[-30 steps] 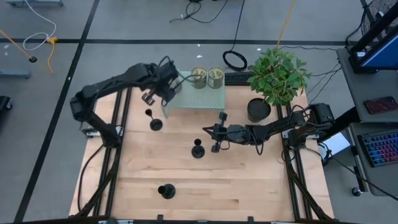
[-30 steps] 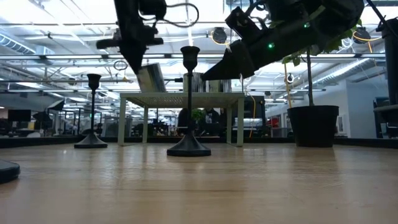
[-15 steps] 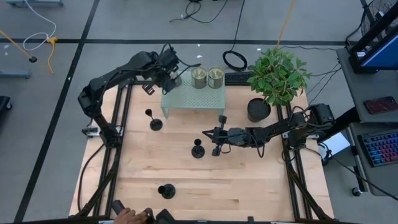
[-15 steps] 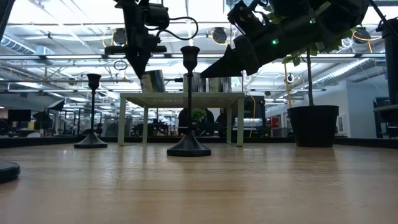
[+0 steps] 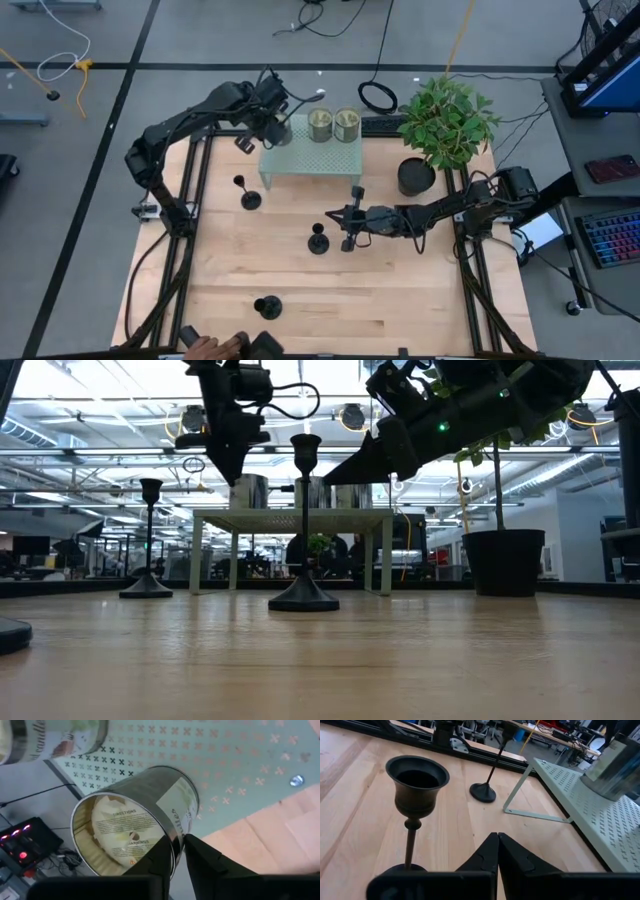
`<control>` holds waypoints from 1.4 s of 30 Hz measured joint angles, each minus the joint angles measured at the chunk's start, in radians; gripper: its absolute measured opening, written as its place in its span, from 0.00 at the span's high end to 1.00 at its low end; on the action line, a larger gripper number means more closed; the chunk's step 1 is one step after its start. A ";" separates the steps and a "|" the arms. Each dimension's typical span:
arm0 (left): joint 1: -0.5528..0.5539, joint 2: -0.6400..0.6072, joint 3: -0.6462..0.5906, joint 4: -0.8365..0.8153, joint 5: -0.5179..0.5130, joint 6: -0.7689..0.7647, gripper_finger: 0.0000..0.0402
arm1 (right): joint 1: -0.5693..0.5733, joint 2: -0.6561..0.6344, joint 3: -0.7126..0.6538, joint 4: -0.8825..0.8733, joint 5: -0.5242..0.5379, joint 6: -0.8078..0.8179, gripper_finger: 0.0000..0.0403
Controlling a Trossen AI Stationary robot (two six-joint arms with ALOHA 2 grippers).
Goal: Pick & Place candle stick holders
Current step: Put the scented candle on the shelf, then put the middle candle holder on the shelf
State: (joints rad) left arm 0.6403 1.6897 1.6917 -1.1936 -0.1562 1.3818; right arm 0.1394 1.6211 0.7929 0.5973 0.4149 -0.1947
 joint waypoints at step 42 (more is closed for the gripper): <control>-0.105 -0.316 -0.002 0.071 -0.001 -0.643 0.85 | -0.002 0.001 0.000 -0.078 -0.256 0.236 0.66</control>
State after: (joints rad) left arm 0.5357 1.3735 1.6901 -1.1227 -0.1571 0.7387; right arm 0.1375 1.6218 0.7929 0.5190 0.1588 0.0414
